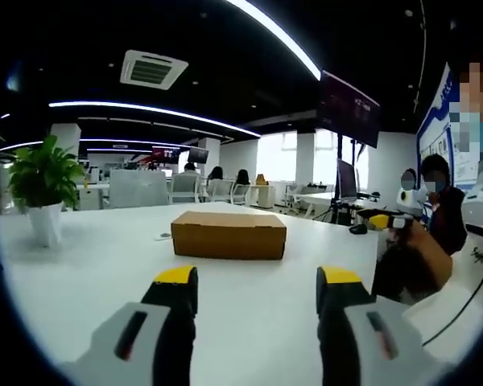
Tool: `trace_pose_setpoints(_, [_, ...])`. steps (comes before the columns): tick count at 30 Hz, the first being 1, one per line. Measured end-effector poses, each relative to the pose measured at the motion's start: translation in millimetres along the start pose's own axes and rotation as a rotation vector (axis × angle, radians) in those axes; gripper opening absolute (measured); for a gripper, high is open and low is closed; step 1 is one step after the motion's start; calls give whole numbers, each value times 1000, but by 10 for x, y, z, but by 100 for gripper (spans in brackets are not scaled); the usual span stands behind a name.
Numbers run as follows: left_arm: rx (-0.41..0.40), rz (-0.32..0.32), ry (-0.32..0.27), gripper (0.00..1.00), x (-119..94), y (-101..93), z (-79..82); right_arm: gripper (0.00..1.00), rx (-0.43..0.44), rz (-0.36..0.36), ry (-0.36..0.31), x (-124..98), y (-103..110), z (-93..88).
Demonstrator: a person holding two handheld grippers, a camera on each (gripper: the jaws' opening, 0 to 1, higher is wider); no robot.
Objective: Operate the shoe box by opening the lid, removing the specified soft item, and placing it in the target area until the item is outside and the box remains undamaged.
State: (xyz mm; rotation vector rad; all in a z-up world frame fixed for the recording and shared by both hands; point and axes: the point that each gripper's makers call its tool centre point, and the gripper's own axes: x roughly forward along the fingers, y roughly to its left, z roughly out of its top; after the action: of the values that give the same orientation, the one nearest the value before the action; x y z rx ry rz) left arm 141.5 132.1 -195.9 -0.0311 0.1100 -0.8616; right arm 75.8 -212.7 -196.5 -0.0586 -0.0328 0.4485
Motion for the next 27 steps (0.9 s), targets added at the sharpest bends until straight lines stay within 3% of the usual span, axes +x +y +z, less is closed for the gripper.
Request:
trace_pose_setpoints(23, [-15,26,2,61,-34,104,-71,47,-3,10,23,66,30,-52])
trace_pose_setpoints(27, [-60,20,10,62,-6,160,-108,48,1,10,29,57,39,-74])
